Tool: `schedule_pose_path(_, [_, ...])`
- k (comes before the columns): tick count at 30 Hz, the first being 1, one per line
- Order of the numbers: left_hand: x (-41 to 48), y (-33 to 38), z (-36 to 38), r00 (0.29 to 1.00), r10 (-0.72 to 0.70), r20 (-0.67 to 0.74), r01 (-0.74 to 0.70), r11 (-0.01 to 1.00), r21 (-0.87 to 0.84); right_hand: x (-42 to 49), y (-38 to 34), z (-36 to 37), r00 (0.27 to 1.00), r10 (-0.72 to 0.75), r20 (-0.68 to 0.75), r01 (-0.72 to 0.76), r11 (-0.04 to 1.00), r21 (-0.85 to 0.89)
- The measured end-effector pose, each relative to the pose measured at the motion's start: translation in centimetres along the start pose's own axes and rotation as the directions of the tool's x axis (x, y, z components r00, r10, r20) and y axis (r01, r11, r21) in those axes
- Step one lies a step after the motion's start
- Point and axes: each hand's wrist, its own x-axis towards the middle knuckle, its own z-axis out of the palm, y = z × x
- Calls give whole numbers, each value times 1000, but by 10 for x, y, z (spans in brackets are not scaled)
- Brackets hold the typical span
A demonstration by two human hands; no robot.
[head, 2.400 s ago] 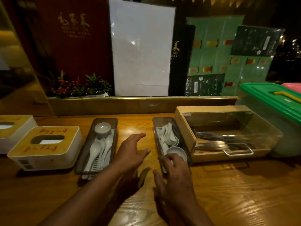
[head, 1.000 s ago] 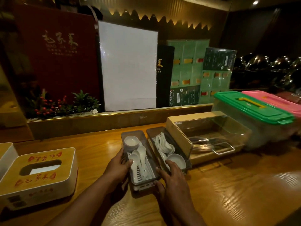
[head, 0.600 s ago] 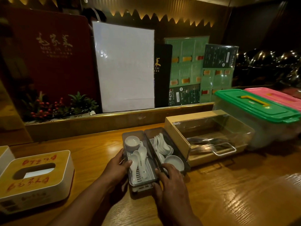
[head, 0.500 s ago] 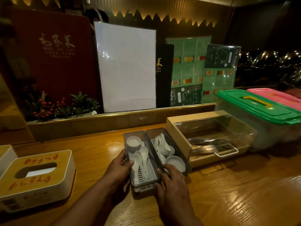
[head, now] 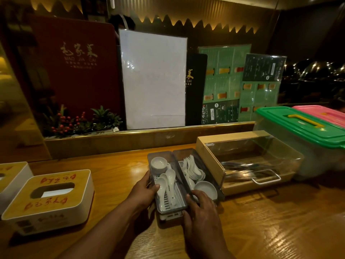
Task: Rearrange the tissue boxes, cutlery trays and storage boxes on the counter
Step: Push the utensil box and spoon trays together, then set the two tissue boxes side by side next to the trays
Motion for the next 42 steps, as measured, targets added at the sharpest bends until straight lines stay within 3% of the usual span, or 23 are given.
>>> schedule_pose_path(4, [-2,4,1,1000,-9,30,9,1000,-9,-2,-2,-1,1000,2,-22,-1,1000,18])
schedule_pose_path(8, [-3,5,-3,999,-6,32,5,1000,16,-2,-2,-4,999,11,46,-12,1000,19])
schedule_pose_path(15, [-20,13,-42,989,139,-50,-120,953,276,2,-25,-9,997,-4,78,3,1000,16])
schedule_pose_path(22, [-57,32,-137,924,382,2,-320,772,549,7,-114,25,963,-248,102,239,967,90])
schedule_pose_path(25, [-74,33,-183,887,459,-45,-299,645,703,10,-163,44,933,-321,160,305,945,118])
schedule_pose_path(31, [-91,13,-260,856,486,-178,-177,598,782,17,-237,80,921,-351,167,339,936,98])
schedule_pose_path(36, [-91,-15,-296,883,400,-246,-68,627,776,25,-240,90,946,-310,94,307,951,43])
schedule_pose_path(39, [-89,-25,-294,883,327,-336,11,701,713,29,-233,85,949,-298,99,300,954,2])
schedule_pose_path(42, [-83,-27,-276,887,318,-334,-38,773,634,32,-225,77,960,-267,87,270,963,-27])
